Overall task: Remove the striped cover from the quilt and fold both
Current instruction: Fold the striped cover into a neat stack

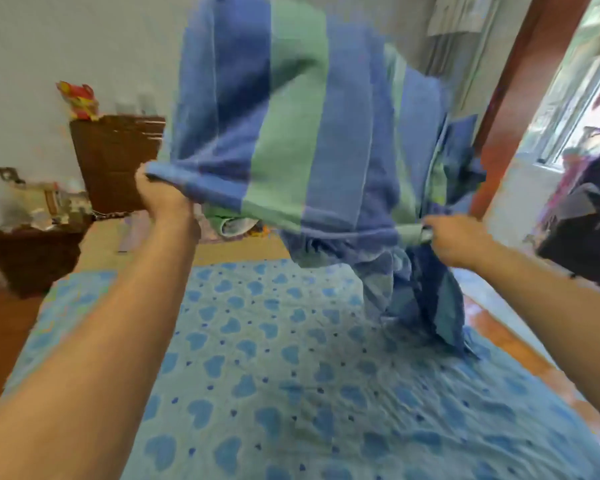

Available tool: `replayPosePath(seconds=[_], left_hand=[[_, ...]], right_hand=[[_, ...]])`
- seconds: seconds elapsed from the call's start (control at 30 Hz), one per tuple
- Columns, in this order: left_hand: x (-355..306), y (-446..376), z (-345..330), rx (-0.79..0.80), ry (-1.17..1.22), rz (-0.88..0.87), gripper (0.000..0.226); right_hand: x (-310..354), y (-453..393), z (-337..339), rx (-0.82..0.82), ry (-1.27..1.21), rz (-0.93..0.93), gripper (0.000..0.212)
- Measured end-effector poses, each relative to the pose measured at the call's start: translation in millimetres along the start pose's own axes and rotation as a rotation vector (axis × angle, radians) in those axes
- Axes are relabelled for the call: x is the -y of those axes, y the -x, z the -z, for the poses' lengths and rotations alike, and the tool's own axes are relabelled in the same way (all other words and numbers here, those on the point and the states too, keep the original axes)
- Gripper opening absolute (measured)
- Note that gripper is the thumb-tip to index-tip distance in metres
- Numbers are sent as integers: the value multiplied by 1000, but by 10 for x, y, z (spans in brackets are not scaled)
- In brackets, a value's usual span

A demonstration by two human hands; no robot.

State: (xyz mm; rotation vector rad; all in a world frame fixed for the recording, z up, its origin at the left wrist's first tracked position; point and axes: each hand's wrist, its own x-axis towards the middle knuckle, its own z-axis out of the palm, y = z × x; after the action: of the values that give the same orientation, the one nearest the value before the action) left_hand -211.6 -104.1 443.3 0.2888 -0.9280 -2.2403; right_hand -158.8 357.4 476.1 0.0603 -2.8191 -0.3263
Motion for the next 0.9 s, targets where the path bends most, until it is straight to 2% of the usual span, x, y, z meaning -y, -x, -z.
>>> replayPosePath(seconds=[0.03,0.07,0.1,0.13,0.17,0.2,0.23,0.27,0.3,0.37,0.43,0.53,0.57,0.6,0.63,0.67,0.73,0.77,0.8,0.83,0.87,0.9], left_hand=[[194,28,275,-46,-232,46,20],[361,100,638,-63,-626,133,19],[643,299,1204,-13,-1080,243,23],[834,549,1773,73,-1402,400,27],[989,847,2235,110,-1528,545,27],[1090,1086,2515,76,-1509,644,27],[1151,1248,2606,-6,-1477,734,26],[1163,1345,2554,-79,-1486,745,26],[1167,1391,2441,-134,-1481,695,25],[1046,1372,2054,-165,-1438,507,32],[829,1379,1583,-179,-1262,300,44],[449,1674,1020,-171,-1002,-87,46],[340,1850,903,-134,-886,-183,43],[278,2015,843,-90,-810,-237,43],[272,2191,859,-41,-801,-273,45],[318,2360,952,37,-837,-288,45],[507,2664,1234,244,-1072,-253,31],[624,2794,1442,302,-1233,-219,28],[729,2896,1678,301,-1375,-171,27],[808,2977,1914,261,-1473,-109,25],[854,3046,2122,198,-1530,-49,21],[856,3117,2270,120,-1567,12,15]], right_hand=[[-3,231,-314,187,50,85,26],[-6,546,-538,392,97,159,25],[-4,904,-822,655,81,190,23],[35,1203,-989,890,68,194,19],[3,1390,-1150,1036,24,226,14],[-15,1477,-1220,1133,32,208,13],[-34,1443,-1234,1124,69,195,12],[-68,1380,-1259,1073,122,178,13],[-130,1289,-1323,1000,162,172,23],[-255,1074,-1277,812,186,122,30],[-426,900,-1183,484,54,21,25],[-714,996,-1182,-151,-324,-155,32],[-829,1090,-1246,-242,-383,-198,37],[-920,1222,-1331,-261,-405,-215,39],[-992,1381,-1456,-202,-410,-179,38],[-1067,1560,-1626,-28,-393,-71,35],[-1193,1955,-1932,565,-211,226,16],[-1246,2140,-2012,808,-87,337,14],[-1328,2283,-2123,940,-5,392,19],[-1397,2378,-2179,1001,37,395,18],[-1465,2427,-2246,1014,28,409,19],[-1507,2426,-2269,1035,55,430,32]])
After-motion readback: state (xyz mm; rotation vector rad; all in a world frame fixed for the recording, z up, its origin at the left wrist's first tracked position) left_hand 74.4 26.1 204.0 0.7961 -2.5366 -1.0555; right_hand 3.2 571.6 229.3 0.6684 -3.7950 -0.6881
